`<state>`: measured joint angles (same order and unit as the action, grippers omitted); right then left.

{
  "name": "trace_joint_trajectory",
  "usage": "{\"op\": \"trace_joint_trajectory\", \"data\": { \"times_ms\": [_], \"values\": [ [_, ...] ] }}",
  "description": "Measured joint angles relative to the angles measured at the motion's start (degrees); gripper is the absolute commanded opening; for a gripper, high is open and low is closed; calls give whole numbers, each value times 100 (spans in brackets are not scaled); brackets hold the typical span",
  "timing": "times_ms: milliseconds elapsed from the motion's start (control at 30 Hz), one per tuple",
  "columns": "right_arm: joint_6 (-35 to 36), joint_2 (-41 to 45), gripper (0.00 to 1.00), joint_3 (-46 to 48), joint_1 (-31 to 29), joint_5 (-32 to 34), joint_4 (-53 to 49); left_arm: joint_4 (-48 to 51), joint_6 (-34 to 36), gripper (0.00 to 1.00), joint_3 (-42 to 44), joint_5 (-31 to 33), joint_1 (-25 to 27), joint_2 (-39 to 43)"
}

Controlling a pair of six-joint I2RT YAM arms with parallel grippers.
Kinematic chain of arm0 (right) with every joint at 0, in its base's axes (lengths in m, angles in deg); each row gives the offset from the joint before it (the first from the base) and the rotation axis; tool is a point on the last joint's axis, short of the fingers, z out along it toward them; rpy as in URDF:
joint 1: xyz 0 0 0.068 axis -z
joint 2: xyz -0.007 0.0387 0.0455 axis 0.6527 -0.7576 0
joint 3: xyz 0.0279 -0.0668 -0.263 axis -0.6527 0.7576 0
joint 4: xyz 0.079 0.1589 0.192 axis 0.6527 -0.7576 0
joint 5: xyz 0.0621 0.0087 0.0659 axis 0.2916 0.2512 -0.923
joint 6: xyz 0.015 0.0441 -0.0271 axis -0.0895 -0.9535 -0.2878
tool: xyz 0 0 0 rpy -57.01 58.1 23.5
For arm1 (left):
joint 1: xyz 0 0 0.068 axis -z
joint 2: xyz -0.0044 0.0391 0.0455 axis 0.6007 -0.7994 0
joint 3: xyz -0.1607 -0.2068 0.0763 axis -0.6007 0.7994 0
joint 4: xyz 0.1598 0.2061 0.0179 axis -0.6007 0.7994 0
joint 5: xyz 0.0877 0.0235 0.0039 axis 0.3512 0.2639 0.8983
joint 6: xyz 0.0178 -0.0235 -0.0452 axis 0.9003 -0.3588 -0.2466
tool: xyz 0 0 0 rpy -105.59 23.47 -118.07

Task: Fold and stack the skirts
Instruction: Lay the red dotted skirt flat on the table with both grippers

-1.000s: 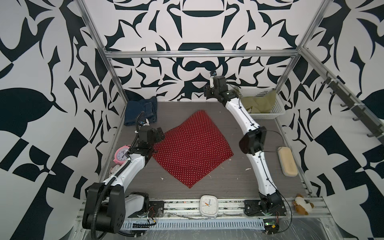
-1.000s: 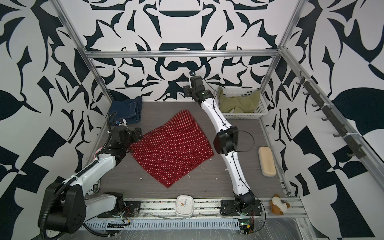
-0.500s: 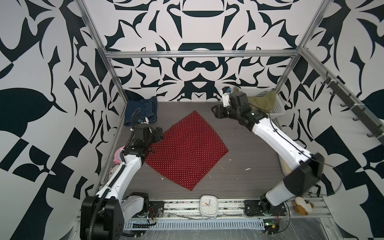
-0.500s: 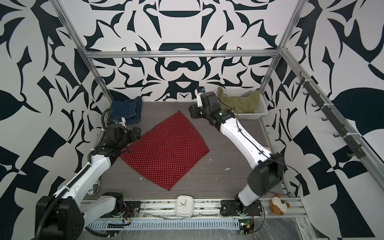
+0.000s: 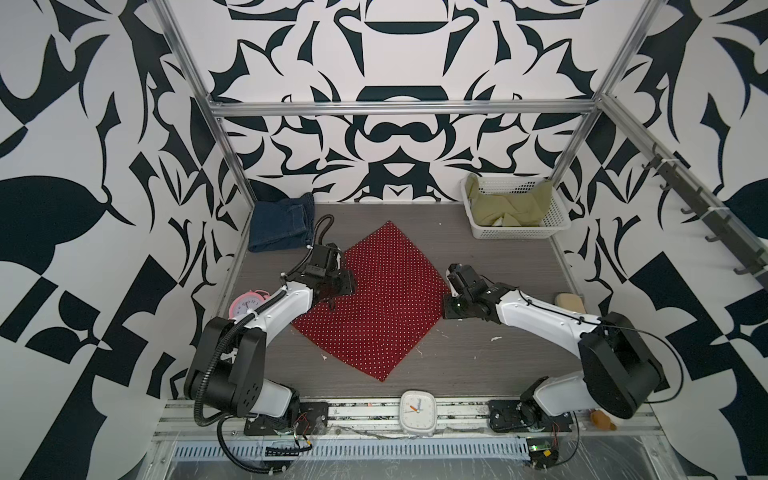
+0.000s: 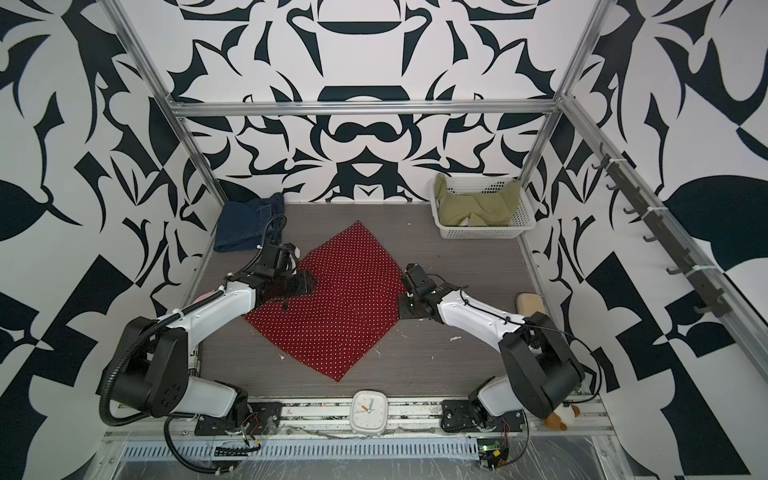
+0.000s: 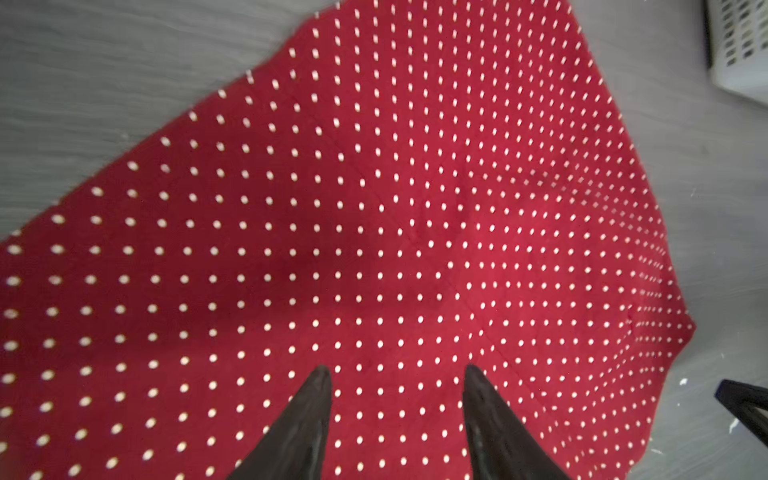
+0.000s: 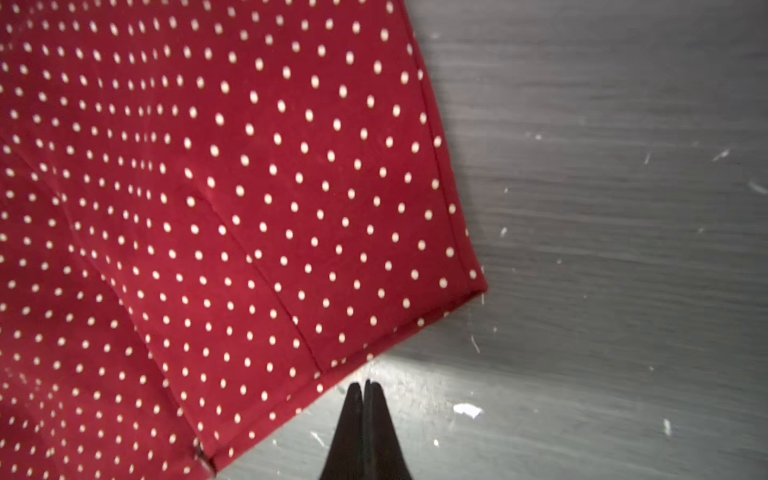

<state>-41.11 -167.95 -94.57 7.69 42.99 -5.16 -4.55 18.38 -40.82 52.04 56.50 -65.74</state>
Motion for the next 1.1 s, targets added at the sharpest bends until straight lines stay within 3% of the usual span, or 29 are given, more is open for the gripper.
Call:
{"op": "trace_joint_trajectory", "data": {
  "times_ms": [167,300,567,767,1000,1033,1100],
  "values": [
    [-74,-533,0,-107,0,122,260,-243,-142,56,79,260,0,535],
    [-103,-1130,0,-365,0,282,348,-321,-168,56,258,566,0,1456],
    [-81,-2015,0,-1357,184,498,367,-103,-129,55,444,1163,0,2653],
    [24,-2721,0,-2253,728,481,378,238,-79,72,446,1296,0,2986],
    [264,-3386,0,-3331,1401,435,57,411,-57,76,446,1296,0,3156],
    [332,-3488,0,-3574,1458,431,-111,411,-44,81,446,1294,0,3158],
    [455,-3665,0,-4061,1554,428,-334,411,13,100,446,1261,0,3158]
  ]
}}
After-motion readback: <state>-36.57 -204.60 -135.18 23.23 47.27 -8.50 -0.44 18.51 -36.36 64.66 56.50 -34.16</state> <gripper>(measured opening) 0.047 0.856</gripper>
